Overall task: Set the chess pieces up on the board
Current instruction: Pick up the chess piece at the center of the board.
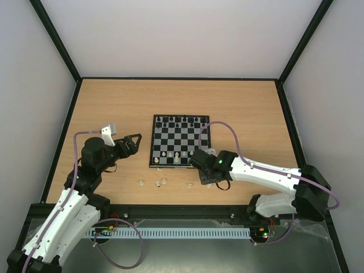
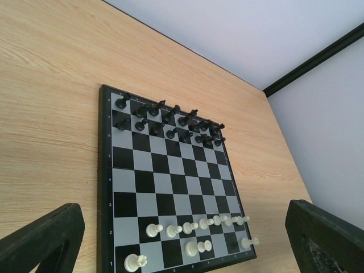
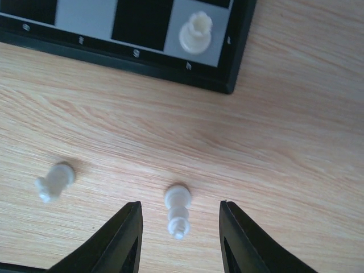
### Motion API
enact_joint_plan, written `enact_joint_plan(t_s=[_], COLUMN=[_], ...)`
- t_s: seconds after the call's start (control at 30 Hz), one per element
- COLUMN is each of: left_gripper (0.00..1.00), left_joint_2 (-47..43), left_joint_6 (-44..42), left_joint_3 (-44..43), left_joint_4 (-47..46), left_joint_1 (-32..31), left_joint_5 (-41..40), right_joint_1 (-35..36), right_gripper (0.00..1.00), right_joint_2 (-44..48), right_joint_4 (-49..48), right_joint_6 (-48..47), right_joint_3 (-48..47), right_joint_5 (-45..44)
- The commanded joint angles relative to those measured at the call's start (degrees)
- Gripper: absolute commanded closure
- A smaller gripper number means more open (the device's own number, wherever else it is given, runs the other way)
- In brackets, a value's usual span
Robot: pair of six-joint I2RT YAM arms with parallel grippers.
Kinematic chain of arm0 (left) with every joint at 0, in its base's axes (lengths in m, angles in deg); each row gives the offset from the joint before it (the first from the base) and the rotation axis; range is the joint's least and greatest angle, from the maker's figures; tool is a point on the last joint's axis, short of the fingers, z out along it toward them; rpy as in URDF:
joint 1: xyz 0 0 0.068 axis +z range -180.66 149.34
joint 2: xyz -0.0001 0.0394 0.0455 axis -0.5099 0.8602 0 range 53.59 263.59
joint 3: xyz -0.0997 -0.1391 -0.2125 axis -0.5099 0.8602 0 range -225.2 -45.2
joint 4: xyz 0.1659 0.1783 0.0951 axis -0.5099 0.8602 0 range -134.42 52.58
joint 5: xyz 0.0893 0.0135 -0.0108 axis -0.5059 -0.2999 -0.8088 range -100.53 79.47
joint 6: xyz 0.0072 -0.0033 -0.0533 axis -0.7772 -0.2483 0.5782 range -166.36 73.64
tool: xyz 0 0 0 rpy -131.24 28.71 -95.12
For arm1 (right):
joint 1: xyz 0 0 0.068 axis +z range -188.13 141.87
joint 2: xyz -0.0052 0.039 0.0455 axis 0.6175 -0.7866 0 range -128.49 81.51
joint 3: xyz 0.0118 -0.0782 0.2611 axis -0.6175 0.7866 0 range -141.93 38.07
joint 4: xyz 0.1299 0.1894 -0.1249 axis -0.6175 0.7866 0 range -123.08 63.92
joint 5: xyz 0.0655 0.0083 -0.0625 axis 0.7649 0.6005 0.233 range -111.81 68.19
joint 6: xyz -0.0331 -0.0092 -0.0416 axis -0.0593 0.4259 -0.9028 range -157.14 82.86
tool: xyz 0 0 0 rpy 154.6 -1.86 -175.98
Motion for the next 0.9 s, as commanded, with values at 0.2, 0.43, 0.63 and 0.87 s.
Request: enact_joint_plan(t_s=[0.2,0.43,0.63,0.87], left_gripper=[0.01,0.01,0.00,0.00], left_joint_2=[2.0,2.0,2.1,2.6], left_joint_6=[-0.3,-0.5,-0.3,-0.1], left_joint_3=[2.0,2.3,2.8,3.0], left_joint_4=[-4.5,-4.3,-4.9,-5.5], left_joint_1=[0.2,0.3,0.4,0.4], left_joint_5=[2.2,1.9,2.0,2.2], right_joint_1=[1.9,2.7,2.8,3.7], right_gripper=[0.62,0.62,0.62,0.62], right_joint_2=[1.5,-1.0,-0.9,-0.9], right_joint_4=[2.2,1.5,1.3,0.8], right_joint_6=[3.9,3.5,4.1,4.7], right_joint_3=[3.2,2.6,4.0,4.7], right_joint_5=[1.2,1.7,2.1,2.7])
